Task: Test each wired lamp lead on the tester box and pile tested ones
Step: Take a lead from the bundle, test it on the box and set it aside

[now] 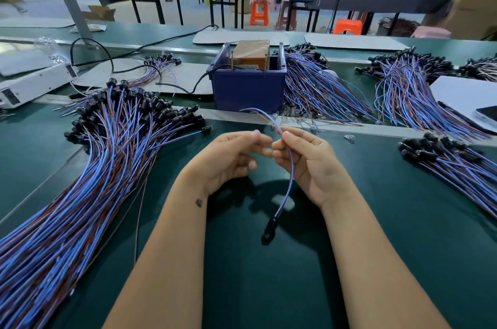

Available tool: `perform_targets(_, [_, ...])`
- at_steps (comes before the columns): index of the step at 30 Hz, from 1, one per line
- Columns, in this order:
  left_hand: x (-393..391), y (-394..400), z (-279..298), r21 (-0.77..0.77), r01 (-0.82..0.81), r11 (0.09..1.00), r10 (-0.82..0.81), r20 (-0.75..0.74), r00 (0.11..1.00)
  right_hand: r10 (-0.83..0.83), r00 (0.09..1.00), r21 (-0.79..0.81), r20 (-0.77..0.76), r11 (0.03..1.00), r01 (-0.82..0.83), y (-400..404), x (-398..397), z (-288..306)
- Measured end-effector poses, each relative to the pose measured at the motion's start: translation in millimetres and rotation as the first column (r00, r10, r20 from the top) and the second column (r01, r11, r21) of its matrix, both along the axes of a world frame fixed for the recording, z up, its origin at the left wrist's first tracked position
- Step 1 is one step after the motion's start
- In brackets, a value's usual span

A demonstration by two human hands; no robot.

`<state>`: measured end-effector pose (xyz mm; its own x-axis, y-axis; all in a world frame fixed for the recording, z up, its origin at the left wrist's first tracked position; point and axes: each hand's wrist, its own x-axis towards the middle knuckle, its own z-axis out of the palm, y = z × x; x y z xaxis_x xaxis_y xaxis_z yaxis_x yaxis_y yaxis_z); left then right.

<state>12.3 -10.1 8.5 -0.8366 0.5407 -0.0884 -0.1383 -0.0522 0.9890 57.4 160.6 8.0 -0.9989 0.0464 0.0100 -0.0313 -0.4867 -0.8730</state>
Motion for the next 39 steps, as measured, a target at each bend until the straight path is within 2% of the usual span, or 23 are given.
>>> perform_targets(2, [-3.1,9.6,-1.0,0.010,-0.206,0.979,0.205,0.028,0.978,0.029,1.000,0.145,0.007,0.989,-0.030,-2.9,0.8,-1.5])
perform_targets(4, [-3.3,17.1,-1.7,0.028,-0.341,0.940,0.339,0.060,0.939,0.042,0.999,0.289,0.028,0.956,-0.048,-8.4,1.6,-3.4])
perform_targets(8, [-3.5,20.3,-2.7,0.104,-0.485,0.868,0.483,0.042,0.874,-0.004,1.000,0.459,0.028,0.888,-0.009,-18.1,0.5,-5.3])
perform_targets(14, [1.5,27.4,-4.9,-0.038,-0.443,0.896,0.434,-0.141,0.890,-0.129,0.990,0.570,-0.048,0.811,0.134,-28.5,-0.1,-7.4])
perform_targets(20, [7.7,31.9,-2.9,-0.078,-0.421,0.904,0.403,-0.177,0.898,-0.192,0.978,0.598,-0.077,0.777,0.200,-30.1,-1.1,-10.0])
perform_targets(24, [7.0,31.0,-4.7,-0.052,-0.417,0.907,0.401,-0.194,0.895,-0.261,0.961,0.579,-0.086,0.772,0.262,-30.1,-1.2,-11.6])
perform_targets(30, [-2.5,17.6,-10.7,-0.100,-0.532,0.841,0.490,-0.280,0.826,-0.416,0.904,0.610,-0.103,0.691,0.387,-21.8,-0.9,-12.0])
perform_targets(39, [-8.0,9.6,-19.8,-0.169,-0.583,0.795,0.476,-0.424,0.771,-0.433,0.896,0.590,-0.099,0.699,0.403,-20.8,-0.1,-10.6])
